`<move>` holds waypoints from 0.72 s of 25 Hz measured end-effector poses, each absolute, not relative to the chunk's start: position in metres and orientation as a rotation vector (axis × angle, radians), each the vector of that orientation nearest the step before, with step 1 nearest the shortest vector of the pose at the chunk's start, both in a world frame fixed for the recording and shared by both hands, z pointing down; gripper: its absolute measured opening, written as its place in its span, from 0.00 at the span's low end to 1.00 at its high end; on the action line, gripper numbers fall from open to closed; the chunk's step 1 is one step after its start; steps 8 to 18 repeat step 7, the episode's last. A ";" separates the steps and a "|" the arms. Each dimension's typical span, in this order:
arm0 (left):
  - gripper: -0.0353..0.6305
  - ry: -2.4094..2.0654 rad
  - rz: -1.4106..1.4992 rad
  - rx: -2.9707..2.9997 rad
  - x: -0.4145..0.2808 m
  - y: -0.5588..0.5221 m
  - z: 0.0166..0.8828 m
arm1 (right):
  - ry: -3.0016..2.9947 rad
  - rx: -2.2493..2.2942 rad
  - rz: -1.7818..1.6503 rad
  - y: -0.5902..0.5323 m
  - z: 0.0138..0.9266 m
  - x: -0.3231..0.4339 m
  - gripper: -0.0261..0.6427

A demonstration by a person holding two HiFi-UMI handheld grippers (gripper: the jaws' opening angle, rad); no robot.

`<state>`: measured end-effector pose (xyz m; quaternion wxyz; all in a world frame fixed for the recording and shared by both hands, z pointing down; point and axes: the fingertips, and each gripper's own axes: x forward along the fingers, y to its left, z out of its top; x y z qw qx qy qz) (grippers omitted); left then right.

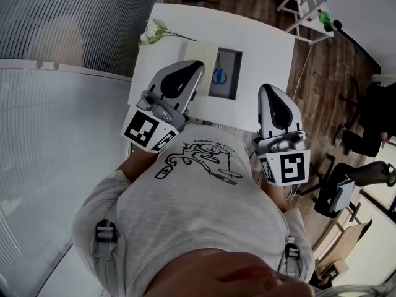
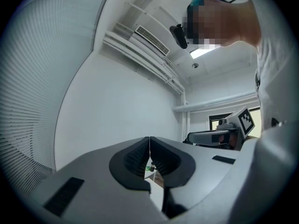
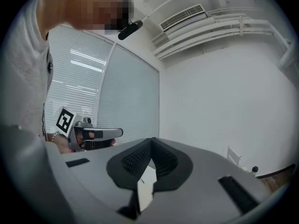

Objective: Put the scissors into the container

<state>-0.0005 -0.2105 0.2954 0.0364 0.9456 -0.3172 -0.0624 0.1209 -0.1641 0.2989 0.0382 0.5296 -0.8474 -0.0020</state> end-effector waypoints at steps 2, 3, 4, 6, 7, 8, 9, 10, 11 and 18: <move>0.09 -0.972 -0.189 2.904 0.000 -0.210 0.295 | -2.598 1.626 -0.009 -0.164 0.298 0.122 0.05; 0.09 -0.971 -0.189 2.903 0.001 -0.210 0.294 | -2.598 1.627 -0.010 -0.163 0.297 0.122 0.05; 0.09 -0.971 -0.188 2.903 0.002 -0.209 0.293 | -2.597 1.629 -0.010 -0.163 0.296 0.123 0.05; 0.09 -0.970 -0.188 2.903 0.003 -0.209 0.293 | -2.595 1.631 -0.009 -0.162 0.296 0.124 0.05; 0.09 -0.970 -0.188 2.902 0.003 -0.208 0.293 | -2.594 1.631 -0.008 -0.162 0.296 0.124 0.05; 0.09 -0.970 -0.188 2.902 0.003 -0.208 0.293 | -2.594 1.631 -0.008 -0.162 0.296 0.124 0.05; 0.09 -0.970 -0.188 2.902 0.003 -0.208 0.293 | -2.594 1.631 -0.008 -0.162 0.296 0.124 0.05; 0.09 -0.970 -0.188 2.902 0.003 -0.208 0.293 | -2.594 1.631 -0.008 -0.162 0.296 0.124 0.05; 0.09 -0.970 -0.188 2.902 0.003 -0.208 0.293 | -2.594 1.631 -0.008 -0.162 0.296 0.124 0.05; 0.09 -0.970 -0.188 2.902 0.003 -0.208 0.293 | -2.594 1.631 -0.008 -0.162 0.296 0.124 0.05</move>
